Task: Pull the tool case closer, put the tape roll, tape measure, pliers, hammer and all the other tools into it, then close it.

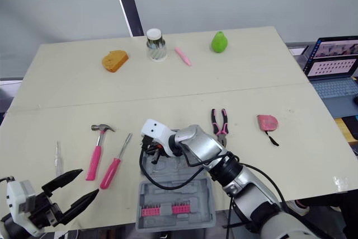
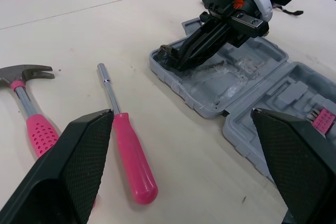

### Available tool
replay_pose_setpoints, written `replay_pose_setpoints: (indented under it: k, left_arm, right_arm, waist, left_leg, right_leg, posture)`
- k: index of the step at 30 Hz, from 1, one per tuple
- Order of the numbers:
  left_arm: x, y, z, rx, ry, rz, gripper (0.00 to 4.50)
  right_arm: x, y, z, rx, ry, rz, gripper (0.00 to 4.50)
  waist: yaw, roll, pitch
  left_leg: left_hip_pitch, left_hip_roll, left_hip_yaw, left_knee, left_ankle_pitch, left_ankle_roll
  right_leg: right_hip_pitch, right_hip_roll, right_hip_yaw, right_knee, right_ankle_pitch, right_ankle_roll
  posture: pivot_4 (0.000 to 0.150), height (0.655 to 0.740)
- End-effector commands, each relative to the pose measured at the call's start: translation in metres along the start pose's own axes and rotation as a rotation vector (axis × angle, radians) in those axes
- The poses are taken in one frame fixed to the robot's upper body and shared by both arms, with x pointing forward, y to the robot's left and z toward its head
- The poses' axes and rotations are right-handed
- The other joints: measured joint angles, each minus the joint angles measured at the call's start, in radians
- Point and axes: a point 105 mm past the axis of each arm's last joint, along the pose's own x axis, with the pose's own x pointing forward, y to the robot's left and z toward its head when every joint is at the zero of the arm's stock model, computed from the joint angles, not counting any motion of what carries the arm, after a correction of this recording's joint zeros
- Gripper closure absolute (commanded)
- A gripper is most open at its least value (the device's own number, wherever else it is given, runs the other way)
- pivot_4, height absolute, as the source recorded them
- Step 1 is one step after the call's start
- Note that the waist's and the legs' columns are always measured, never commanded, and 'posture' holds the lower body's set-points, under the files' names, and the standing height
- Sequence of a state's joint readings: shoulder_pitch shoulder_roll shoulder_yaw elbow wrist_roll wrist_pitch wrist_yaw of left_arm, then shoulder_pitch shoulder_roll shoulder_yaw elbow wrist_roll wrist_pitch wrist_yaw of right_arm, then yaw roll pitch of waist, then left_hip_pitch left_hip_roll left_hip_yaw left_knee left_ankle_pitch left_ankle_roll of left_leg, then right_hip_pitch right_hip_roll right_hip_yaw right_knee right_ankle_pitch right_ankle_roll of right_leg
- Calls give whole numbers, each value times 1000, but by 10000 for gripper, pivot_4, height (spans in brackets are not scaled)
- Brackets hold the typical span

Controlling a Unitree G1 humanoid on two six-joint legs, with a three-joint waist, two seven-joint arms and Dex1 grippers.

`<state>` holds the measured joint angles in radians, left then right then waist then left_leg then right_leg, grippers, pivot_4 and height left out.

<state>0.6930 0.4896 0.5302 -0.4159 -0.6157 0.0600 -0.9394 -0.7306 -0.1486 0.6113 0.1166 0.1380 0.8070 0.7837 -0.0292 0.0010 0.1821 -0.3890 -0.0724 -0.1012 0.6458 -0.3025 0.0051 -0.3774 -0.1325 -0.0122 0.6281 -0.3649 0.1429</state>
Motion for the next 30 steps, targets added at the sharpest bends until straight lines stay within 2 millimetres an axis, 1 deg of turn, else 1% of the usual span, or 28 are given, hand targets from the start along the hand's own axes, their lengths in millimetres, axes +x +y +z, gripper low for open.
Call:
replay_pose_setpoints:
  k: [1, 18, 20, 21, 24, 30]
  left_arm:
    - [-1, -4, 2, 18, 3, -6, 0]
    - [0, -5, 0, 15, 2, -10, 0]
    - [0, -5, 0, 14, 3, -10, 0]
    - [0, -5, 0, 14, 3, -10, 0]
    - [0, -5, -1, 14, 3, -10, 0]
    - [0, -5, -1, 13, 1, -11, 0]
  right_arm:
    - [-5, 2, 12, -34, -36, 14, 44722]
    - [-6, 2, 15, -39, -43, 19, 44722]
    - [-6, 3, 17, -36, -50, 21, 37718]
    - [-6, 3, 18, -37, -54, 20, 34938]
    - [-10, 5, 23, -42, -73, 29, 20681]
    - [-20, 7, 35, -54, -114, 35, 20681]
  waist:
    - [0, 0, 0]
    - [0, 0, 0]
    - [0, 0, 0]
    - [0, 0, 0]
    - [0, 0, 0]
    - [0, 0, 0]
  left_leg:
    - [0, 0, 0, 0, 0, 0]
    - [0, 0, 0, 0, 0, 0]
    - [0, 0, 0, 0, 0, 0]
    - [0, 0, 0, 0, 0, 0]
    - [0, 0, 0, 0, 0, 0]
    - [0, 0, 0, 0, 0, 0]
  right_leg:
    - [0, 0, 0, 0, 0, 0]
    - [0, 0, 0, 0, 0, 0]
    - [0, 0, 0, 0, 0, 0]
    - [0, 0, 0, 0, 0, 0]
    - [0, 0, 0, 0, 0, 0]
    - [0, 0, 0, 0, 0, 0]
  posture:
    - [1500, 7385]
    - [1500, 7385]
    - [1500, 7385]
    - [1500, 7385]
    - [1500, 7385]
    - [1500, 7385]
